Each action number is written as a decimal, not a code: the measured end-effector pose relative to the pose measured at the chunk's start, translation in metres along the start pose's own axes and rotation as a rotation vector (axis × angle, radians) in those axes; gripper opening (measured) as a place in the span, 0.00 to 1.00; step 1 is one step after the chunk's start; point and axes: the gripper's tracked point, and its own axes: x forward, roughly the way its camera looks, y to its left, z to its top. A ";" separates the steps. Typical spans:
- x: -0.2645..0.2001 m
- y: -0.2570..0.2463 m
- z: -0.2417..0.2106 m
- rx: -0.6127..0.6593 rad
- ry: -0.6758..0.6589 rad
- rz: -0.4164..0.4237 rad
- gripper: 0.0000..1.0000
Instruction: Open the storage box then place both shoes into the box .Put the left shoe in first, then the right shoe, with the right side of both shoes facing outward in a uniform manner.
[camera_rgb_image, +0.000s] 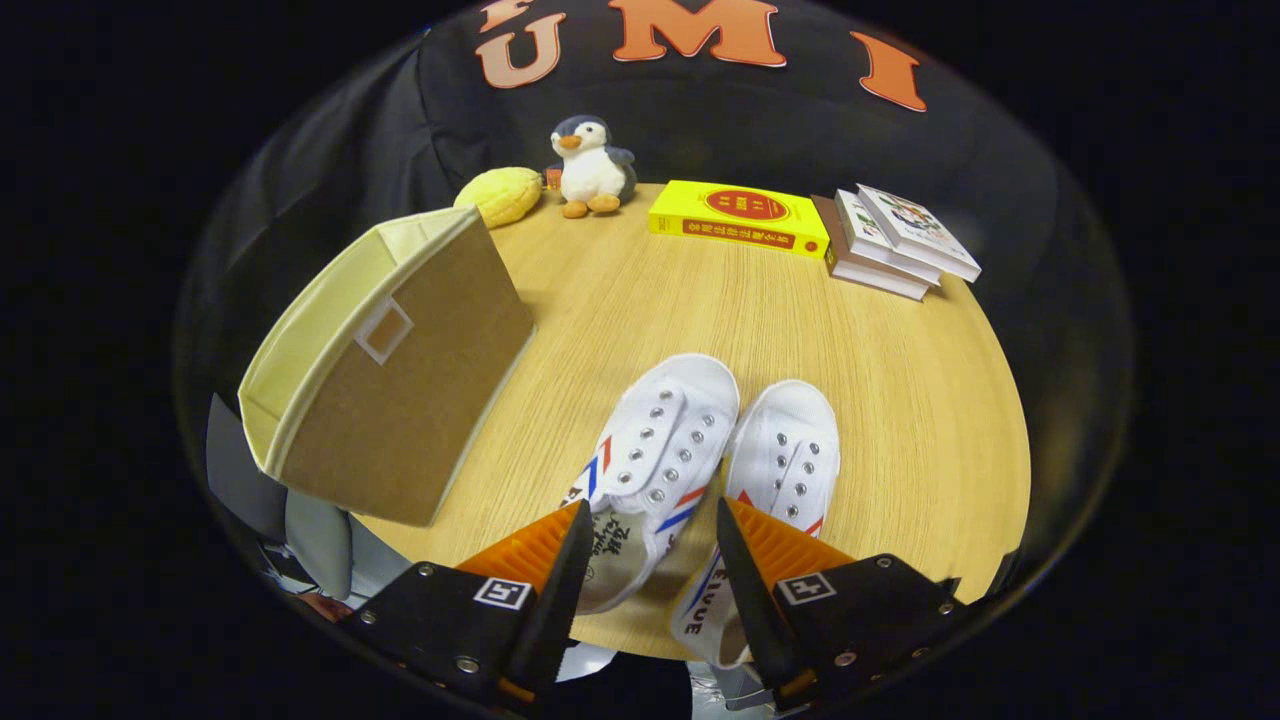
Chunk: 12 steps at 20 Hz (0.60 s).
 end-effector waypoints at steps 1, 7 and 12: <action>0.003 0.002 -0.007 0.010 0.014 0.007 0.73; 0.024 -0.004 -0.025 -0.029 0.064 -0.055 0.48; 0.044 -0.009 -0.031 0.071 0.055 -0.161 0.26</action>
